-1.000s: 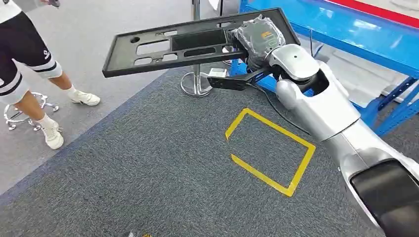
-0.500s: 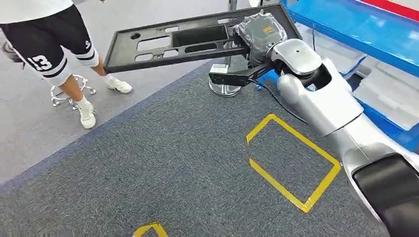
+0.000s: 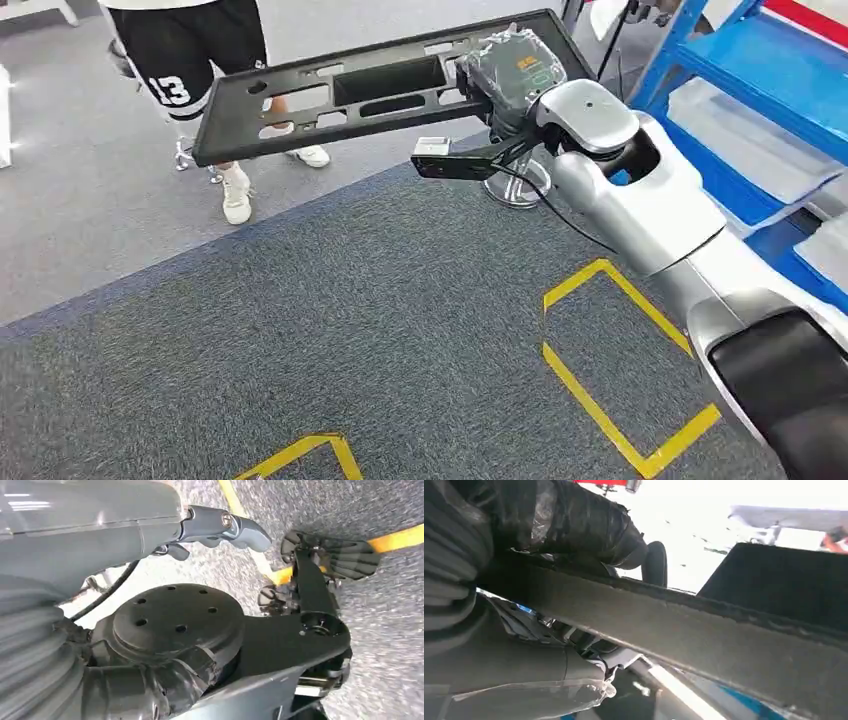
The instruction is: Take the parts from the cabinet and place them on the table.
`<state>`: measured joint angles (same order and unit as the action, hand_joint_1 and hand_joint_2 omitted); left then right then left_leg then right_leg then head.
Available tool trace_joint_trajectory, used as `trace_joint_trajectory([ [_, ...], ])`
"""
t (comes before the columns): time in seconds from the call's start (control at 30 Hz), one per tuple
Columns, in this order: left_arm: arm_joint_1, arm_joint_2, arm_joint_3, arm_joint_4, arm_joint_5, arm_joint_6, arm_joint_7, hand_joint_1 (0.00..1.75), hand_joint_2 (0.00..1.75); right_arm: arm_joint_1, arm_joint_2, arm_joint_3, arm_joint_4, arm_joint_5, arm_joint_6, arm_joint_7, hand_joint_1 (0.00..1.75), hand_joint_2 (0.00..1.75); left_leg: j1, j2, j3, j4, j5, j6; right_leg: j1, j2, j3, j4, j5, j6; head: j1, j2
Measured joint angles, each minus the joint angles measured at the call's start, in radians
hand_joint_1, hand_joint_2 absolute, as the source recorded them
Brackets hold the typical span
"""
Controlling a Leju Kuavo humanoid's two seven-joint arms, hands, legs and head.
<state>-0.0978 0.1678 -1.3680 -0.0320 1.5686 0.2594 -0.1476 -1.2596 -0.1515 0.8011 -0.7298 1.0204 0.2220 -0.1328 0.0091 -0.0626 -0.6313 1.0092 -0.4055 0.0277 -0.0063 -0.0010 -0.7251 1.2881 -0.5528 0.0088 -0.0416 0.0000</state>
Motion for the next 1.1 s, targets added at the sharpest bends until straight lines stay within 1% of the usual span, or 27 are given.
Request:
trace_joint_trajectory([
  [0.03, 0.0, 0.0, 0.0, 0.0, 0.0, 0.0, 0.0, 0.0, 1.75, -0.001, -0.001, 0.006, 0.0, 0.0, 0.0, 0.0, 1.75, 1.75, 0.0, -0.018, 0.0, 0.003, -0.001, -0.001, -0.001, 0.005, 0.035, -0.083, 0.053, -0.004, 0.0, 0.0],
  [0.07, 0.001, 0.0, 0.0, 0.0, 0.0, 0.0, 0.0, 0.0, 1.75, -0.003, -0.002, 0.01, 0.0, 0.0, 0.0, 0.0, 1.75, 1.75, 0.0, -0.031, 0.001, 0.006, -0.002, -0.003, 0.0, 0.023, 0.071, -0.166, 0.097, -0.009, 0.0, 0.0],
  [0.1, 0.003, -0.002, 0.001, 0.0, 0.0, 0.0, 0.001, 0.0, 1.75, -0.004, -0.005, 0.012, 0.0, 0.0, 0.0, 0.0, 1.75, 1.75, 0.005, -0.043, -0.006, 0.007, -0.004, -0.006, -0.006, 0.088, 0.096, -0.224, 0.104, -0.017, -0.001, 0.0],
  [0.13, 0.0, -0.001, 0.001, 0.0, 0.0, 0.001, 0.001, 0.0, 1.75, -0.006, -0.006, 0.014, 0.0, 0.0, 0.0, 0.0, 1.75, 1.75, 0.001, -0.055, -0.015, 0.016, -0.002, -0.011, -0.01, 0.107, 0.106, -0.245, 0.105, -0.017, -0.002, 0.0],
  [0.23, 0.004, 0.0, 0.006, 0.0, 0.0, 0.002, 0.002, 0.0, 1.75, -0.005, -0.004, 0.026, 0.0, -0.001, 0.0, 0.0, 1.75, 1.75, 0.015, -0.096, -0.025, 0.005, 0.011, -0.034, 0.0, 0.067, 0.107, -0.249, 0.101, -0.021, -0.001, 0.0],
  [0.27, 0.005, 0.006, 0.008, 0.0, 0.0, 0.003, 0.002, 0.0, 1.75, -0.006, -0.004, 0.029, 0.0, -0.001, 0.0, -0.001, 1.75, 1.75, 0.009, -0.098, -0.028, 0.004, 0.008, -0.039, -0.015, 0.05, 0.116, -0.263, 0.107, -0.028, 0.0, 0.0],
  [0.3, 0.007, 0.001, 0.008, -0.002, 0.0, 0.002, 0.002, 0.0, 1.75, -0.004, -0.004, 0.031, 0.001, -0.001, -0.001, -0.001, 1.75, 1.75, 0.002, -0.023, -0.036, 0.024, -0.008, -0.043, -0.011, 0.036, 0.123, -0.272, 0.11, -0.034, -0.003, 0.0],
  [0.33, 0.007, 0.002, 0.008, -0.002, 0.001, 0.002, 0.003, 0.0, 1.75, -0.008, -0.004, 0.031, 0.001, -0.001, -0.001, -0.001, 1.75, 1.75, 0.003, 0.027, -0.061, 0.076, -0.041, -0.049, -0.009, 0.022, 0.124, -0.273, 0.111, -0.043, -0.01, 0.0],
  [0.37, 0.005, 0.002, 0.008, -0.002, 0.001, 0.002, 0.003, 0.0, 1.75, -0.01, -0.005, 0.032, 0.001, -0.001, -0.001, -0.001, 1.75, 1.75, 0.006, 0.049, -0.098, 0.154, -0.08, -0.053, -0.006, 0.009, 0.124, -0.273, 0.11, -0.044, -0.009, 0.0],
  [0.4, 0.003, 0.002, 0.008, -0.002, 0.001, 0.002, 0.002, 0.0, 1.75, -0.01, -0.005, 0.032, 0.001, -0.001, -0.001, -0.001, 1.75, 1.75, 0.009, 0.058, -0.134, 0.231, -0.112, -0.056, -0.005, -0.005, 0.124, -0.272, 0.109, -0.045, -0.009, 0.0],
  [0.43, 0.002, 0.002, 0.008, -0.002, 0.001, 0.002, 0.002, 0.0, 1.75, -0.009, -0.005, 0.034, 0.002, -0.001, -0.001, -0.001, 1.75, 1.75, 0.011, 0.059, -0.161, 0.289, -0.129, -0.059, -0.005, -0.02, 0.124, -0.271, 0.107, -0.044, -0.009, 0.0],
  [0.47, 0.002, 0.002, 0.01, -0.002, 0.001, 0.0, 0.002, 0.0, 1.75, -0.008, -0.005, 0.037, 0.002, -0.002, 0.0, -0.002, 1.75, 1.75, 0.011, 0.059, -0.164, 0.299, -0.119, -0.061, -0.005, -0.035, 0.124, -0.269, 0.104, -0.044, -0.009, 0.0],
  [0.5, 0.003, 0.002, 0.011, -0.002, 0.001, -0.002, 0.002, 0.0, 1.75, -0.008, -0.005, 0.04, 0.002, -0.003, 0.0, -0.005, 1.75, 1.75, 0.011, 0.06, -0.142, 0.259, -0.09, -0.061, -0.005, -0.047, 0.124, -0.266, 0.101, -0.042, -0.009, 0.0],
  [0.57, 0.004, 0.003, 0.012, -0.002, -0.001, -0.008, 0.002, 0.0, 1.75, -0.008, -0.004, 0.042, 0.002, -0.007, -0.002, -0.006, 1.75, 1.75, 0.009, 0.076, -0.062, 0.117, -0.022, -0.055, -0.003, -0.068, 0.127, -0.263, 0.095, -0.039, -0.01, 0.0],
  [0.6, 0.004, 0.005, 0.012, -0.002, -0.001, -0.009, 0.001, 0.0, 1.75, -0.009, -0.004, 0.042, 0.002, -0.011, -0.003, -0.006, 1.75, 1.75, 0.005, 0.105, -0.012, 0.029, 0.005, -0.047, -0.001, -0.079, 0.132, -0.262, 0.09, -0.036, -0.009, 0.0],
  [0.63, 0.002, 0.006, 0.012, -0.002, -0.001, -0.01, 0.0, 0.0, 1.75, -0.011, -0.005, 0.042, 0.003, -0.013, -0.004, -0.006, 1.75, 1.75, -0.014, 0.139, 0.005, 0.0, -0.012, -0.034, 0.008, -0.093, 0.133, -0.263, 0.088, -0.03, -0.009, 0.0],
  [0.67, 0.001, 0.006, 0.012, -0.002, -0.001, -0.01, 0.0, 0.0, 1.75, -0.012, -0.005, 0.043, 0.004, -0.013, -0.005, -0.007, 1.75, 1.75, -0.013, 0.12, 0.001, 0.0, -0.009, -0.028, 0.006, -0.101, 0.133, -0.265, 0.088, -0.027, -0.009, 0.0],
  [0.73, 0.005, 0.006, 0.013, -0.002, 0.0, -0.01, 0.0, 0.0, 1.75, -0.01, -0.004, 0.049, 0.005, -0.015, -0.007, -0.01, 1.75, 1.75, -0.014, 0.097, -0.002, -0.001, -0.009, -0.023, 0.007, -0.123, 0.14, -0.269, 0.085, -0.02, -0.008, 0.0],
  [0.77, 0.006, 0.006, 0.014, -0.002, 0.0, -0.01, 0.0, 0.0, 1.75, -0.01, -0.004, 0.051, 0.004, -0.015, -0.007, -0.01, 1.75, 1.75, -0.008, 0.085, 0.004, -0.012, -0.004, -0.016, 0.01, -0.134, 0.145, -0.27, 0.082, -0.014, -0.009, 0.0],
  [0.83, 0.008, 0.005, 0.014, -0.002, 0.0, -0.008, 0.0, 0.0, 1.75, -0.011, -0.005, 0.053, 0.006, -0.015, -0.008, -0.009, 1.75, 1.75, 0.001, 0.068, 0.011, -0.019, 0.0, -0.009, 0.0, -0.041, 0.122, -0.216, 0.041, -0.005, -0.007, 0.0],
  [0.87, 0.006, 0.005, 0.014, -0.002, 0.0, -0.008, 0.0, 0.0, 1.75, -0.011, -0.006, 0.053, 0.007, -0.015, -0.012, -0.009, 1.75, 1.75, 0.001, 0.061, 0.011, -0.019, 0.0, -0.006, -0.001, -0.017, 0.09, -0.153, 0.008, -0.004, -0.006, 0.0],
  [0.93, 0.003, 0.005, 0.015, -0.002, 0.0, -0.007, 0.003, 0.0, 1.75, -0.009, -0.008, 0.061, 0.012, -0.018, -0.012, -0.013, 1.75, 1.75, 0.002, 0.035, 0.011, -0.017, -0.001, -0.004, -0.003, 0.001, -0.005, 0.032, -0.063, 0.002, -0.007, 0.0],
  [0.97, 0.002, 0.005, 0.016, -0.002, 0.0, -0.007, 0.005, 0.0, 1.75, -0.008, -0.008, 0.064, 0.013, -0.019, -0.011, -0.016, 1.75, 1.75, 0.002, 0.025, 0.012, -0.016, -0.002, -0.003, -0.003, 0.001, -0.025, 0.065, -0.065, 0.003, -0.007, 0.0],
  [1.0, 0.001, 0.005, 0.017, -0.002, 0.0, -0.006, 0.011, 0.0, 1.75, -0.006, -0.008, 0.069, 0.016, -0.023, -0.008, -0.018, 1.75, 1.75, 0.003, 0.006, 0.014, -0.014, -0.005, -0.002, -0.007, 0.001, -0.029, 0.053, -0.032, 0.005, -0.006, 0.0],
  [1.03, 0.001, 0.005, 0.018, -0.002, 0.0, -0.003, 0.014, 0.0, 1.75, -0.007, -0.005, 0.074, 0.019, -0.027, -0.008, -0.019, 1.75, 1.75, 0.005, -0.01, 0.015, -0.01, -0.008, -0.005, -0.011, 0.002, -0.005, -0.009, 0.016, 0.005, -0.007, 0.0],
  [1.07, 0.0, 0.005, 0.019, -0.002, 0.0, -0.001, 0.017, 0.0, 1.75, -0.009, -0.002, 0.075, 0.021, -0.029, -0.008, -0.02, 1.75, 1.75, 0.009, -0.026, 0.017, -0.004, -0.012, -0.01, -0.016, 0.01, 0.034, -0.1, 0.072, 0.007, -0.006, 0.0],
  [1.1, 0.002, 0.005, 0.019, -0.002, 0.0, 0.0, 0.019, 0.0, 1.75, -0.011, -0.002, 0.076, 0.024, -0.031, -0.009, -0.021, 1.75, 1.75, 0.011, -0.039, 0.017, 0.004, -0.019, -0.016, -0.022, 0.036, 0.072, -0.189, 0.12, 0.009, -0.007, 0.0],
])
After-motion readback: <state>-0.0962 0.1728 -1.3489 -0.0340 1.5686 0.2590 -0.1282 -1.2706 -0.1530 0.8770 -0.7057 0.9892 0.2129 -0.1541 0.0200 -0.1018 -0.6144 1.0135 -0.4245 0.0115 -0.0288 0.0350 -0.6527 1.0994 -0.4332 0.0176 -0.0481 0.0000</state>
